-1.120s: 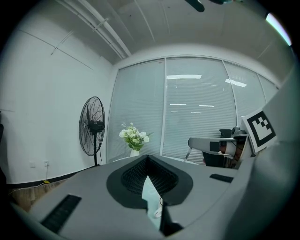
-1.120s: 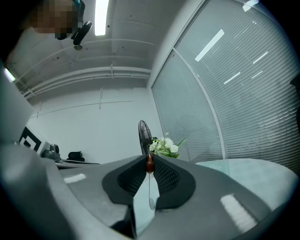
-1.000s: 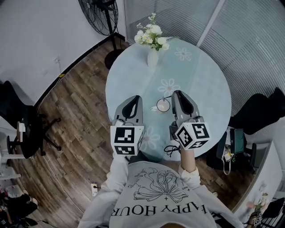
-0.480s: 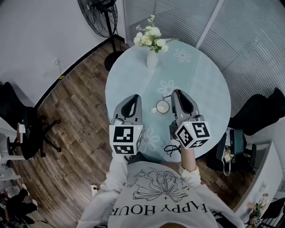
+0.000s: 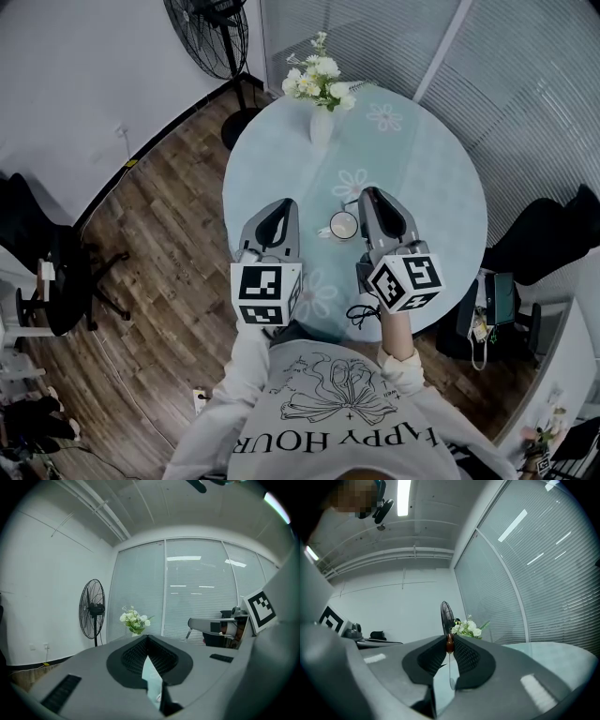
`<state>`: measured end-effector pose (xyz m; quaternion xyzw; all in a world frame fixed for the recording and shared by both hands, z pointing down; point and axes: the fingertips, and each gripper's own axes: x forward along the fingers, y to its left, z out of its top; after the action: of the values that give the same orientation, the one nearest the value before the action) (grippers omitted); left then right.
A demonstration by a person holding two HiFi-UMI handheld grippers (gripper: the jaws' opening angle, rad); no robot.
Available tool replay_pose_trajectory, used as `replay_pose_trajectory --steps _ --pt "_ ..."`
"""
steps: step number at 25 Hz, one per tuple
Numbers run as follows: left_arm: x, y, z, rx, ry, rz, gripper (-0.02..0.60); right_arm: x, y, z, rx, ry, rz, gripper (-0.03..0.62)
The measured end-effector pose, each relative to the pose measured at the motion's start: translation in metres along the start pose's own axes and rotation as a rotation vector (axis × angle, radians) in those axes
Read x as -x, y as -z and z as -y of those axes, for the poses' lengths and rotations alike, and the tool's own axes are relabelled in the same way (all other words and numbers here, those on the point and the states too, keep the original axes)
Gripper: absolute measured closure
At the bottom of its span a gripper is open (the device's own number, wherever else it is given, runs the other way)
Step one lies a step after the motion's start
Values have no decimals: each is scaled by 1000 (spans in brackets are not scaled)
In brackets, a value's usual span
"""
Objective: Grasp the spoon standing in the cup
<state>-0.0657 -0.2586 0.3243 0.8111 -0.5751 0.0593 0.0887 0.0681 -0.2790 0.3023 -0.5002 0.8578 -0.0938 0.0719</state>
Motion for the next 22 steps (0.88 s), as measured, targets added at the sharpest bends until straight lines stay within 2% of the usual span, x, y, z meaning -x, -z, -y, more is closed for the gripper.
replay_pose_trajectory --steps 22 --pt "16 6 -8 11 -24 -3 575 2 7 -17 0 -25 -13 539"
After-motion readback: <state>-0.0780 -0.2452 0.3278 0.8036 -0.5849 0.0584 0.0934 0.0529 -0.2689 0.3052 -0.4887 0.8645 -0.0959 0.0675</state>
